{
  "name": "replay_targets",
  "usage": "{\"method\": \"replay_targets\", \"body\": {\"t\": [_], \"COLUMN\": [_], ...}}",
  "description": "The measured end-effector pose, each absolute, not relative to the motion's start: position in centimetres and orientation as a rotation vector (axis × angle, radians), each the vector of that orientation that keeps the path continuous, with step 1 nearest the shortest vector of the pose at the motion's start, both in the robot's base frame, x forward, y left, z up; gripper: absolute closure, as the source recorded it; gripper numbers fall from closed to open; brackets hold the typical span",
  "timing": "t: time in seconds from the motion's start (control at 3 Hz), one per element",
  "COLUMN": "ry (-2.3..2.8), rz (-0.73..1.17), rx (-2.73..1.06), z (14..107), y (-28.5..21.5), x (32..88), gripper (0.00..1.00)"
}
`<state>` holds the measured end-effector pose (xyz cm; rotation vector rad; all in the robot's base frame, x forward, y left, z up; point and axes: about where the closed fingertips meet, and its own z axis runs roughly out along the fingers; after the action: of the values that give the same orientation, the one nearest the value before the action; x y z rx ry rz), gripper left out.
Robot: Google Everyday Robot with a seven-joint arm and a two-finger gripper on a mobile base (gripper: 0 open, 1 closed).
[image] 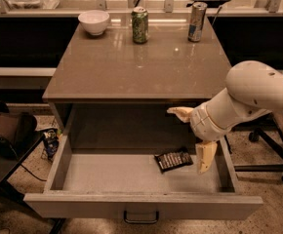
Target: Place rxbar chocolate into top drawer
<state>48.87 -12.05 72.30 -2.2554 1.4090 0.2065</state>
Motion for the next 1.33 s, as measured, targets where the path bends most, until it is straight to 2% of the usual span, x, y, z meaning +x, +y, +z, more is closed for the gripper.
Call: {"method": "replay_targets", "body": {"t": [0.67,1.33], "ry": [1.379,1.497], "rz": [0.206,0.126], "rx": [-2.251,-1.835], "z": [73.1,85.8], "y": [-12.1,-22.0], "x": [49.0,50.4], "gripper": [0.0,0.0]}}
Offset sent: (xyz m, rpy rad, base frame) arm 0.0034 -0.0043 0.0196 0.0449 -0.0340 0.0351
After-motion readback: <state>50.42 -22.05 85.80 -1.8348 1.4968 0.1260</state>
